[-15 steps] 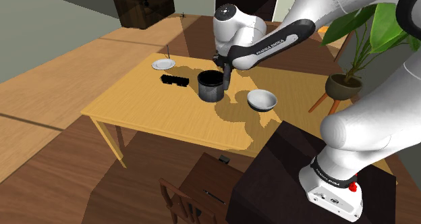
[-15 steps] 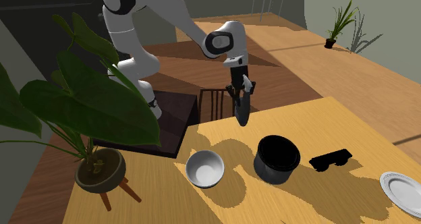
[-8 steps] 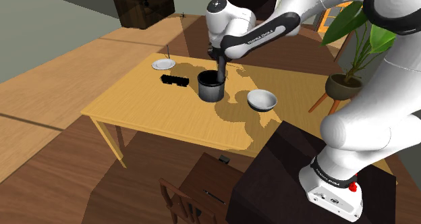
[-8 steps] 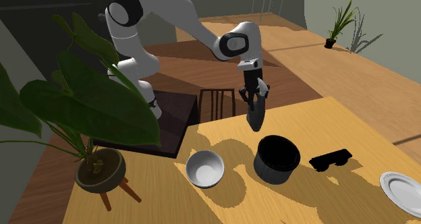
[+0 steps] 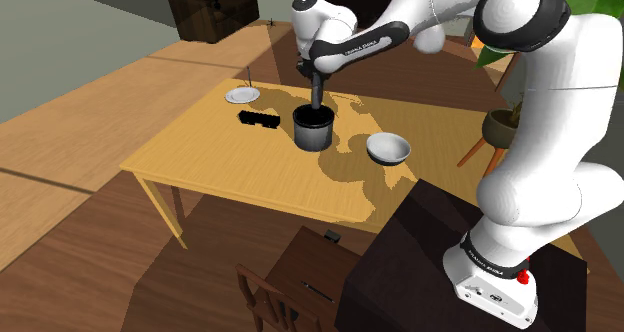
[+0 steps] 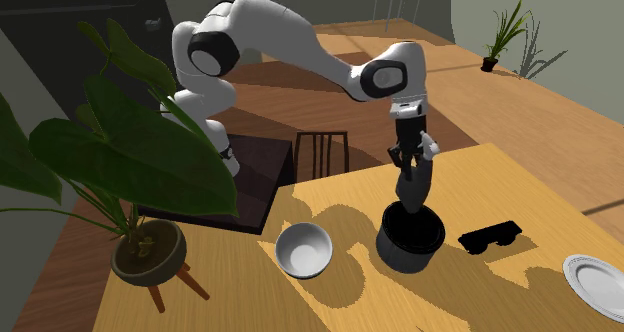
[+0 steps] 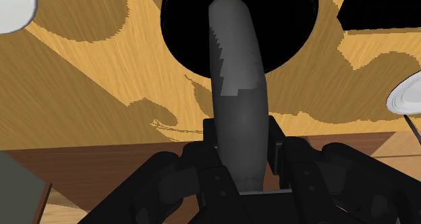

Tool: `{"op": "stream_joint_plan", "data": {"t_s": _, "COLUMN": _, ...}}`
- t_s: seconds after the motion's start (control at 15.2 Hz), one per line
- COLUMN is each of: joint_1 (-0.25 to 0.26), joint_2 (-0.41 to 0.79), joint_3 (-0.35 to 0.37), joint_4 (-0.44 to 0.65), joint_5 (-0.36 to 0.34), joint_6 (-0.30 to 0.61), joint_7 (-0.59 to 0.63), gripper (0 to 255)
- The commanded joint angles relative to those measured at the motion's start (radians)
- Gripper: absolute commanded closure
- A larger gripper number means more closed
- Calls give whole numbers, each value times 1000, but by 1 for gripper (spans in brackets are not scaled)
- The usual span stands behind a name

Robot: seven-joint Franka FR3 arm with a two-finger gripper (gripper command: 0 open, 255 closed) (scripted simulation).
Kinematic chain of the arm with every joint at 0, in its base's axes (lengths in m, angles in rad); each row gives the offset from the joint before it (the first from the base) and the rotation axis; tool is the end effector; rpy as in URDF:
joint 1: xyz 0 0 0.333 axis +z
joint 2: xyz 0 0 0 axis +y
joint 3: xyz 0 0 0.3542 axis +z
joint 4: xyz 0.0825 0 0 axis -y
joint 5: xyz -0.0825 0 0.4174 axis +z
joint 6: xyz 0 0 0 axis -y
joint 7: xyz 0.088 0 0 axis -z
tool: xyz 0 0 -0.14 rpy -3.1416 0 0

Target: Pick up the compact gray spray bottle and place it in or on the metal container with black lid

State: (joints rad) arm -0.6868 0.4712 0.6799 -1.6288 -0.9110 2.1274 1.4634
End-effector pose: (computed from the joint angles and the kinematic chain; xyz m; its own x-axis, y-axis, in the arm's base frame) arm 0.7300 -0.1277 0.4076 0.3811 -0.7678 0.5149 -0.8951 -0.4458 -0.0023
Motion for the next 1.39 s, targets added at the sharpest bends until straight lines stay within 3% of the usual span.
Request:
{"op": "stream_joint_plan", "data": {"t_s": 0.0, "joint_1": 46, "joint_2": 93, "joint_3": -21, "joint_4": 134, "joint_5": -26, "joint_6": -45, "joint_7": -29, "gripper": 255}}
{"op": "stream_joint_plan", "data": {"t_s": 0.07, "joint_1": 61, "joint_2": 122, "joint_3": -28, "joint_4": 178, "joint_5": -32, "joint_6": -58, "joint_7": -41, "gripper": 255}}
{"op": "stream_joint_plan", "data": {"t_s": 0.86, "joint_1": 74, "joint_2": 181, "joint_3": -68, "joint_4": 121, "joint_5": -101, "joint_6": 30, "joint_7": 43, "gripper": 255}}
{"op": "stream_joint_plan", "data": {"t_s": 1.32, "joint_1": 74, "joint_2": 181, "joint_3": -68, "joint_4": 121, "joint_5": -101, "joint_6": 30, "joint_7": 43, "gripper": 255}}
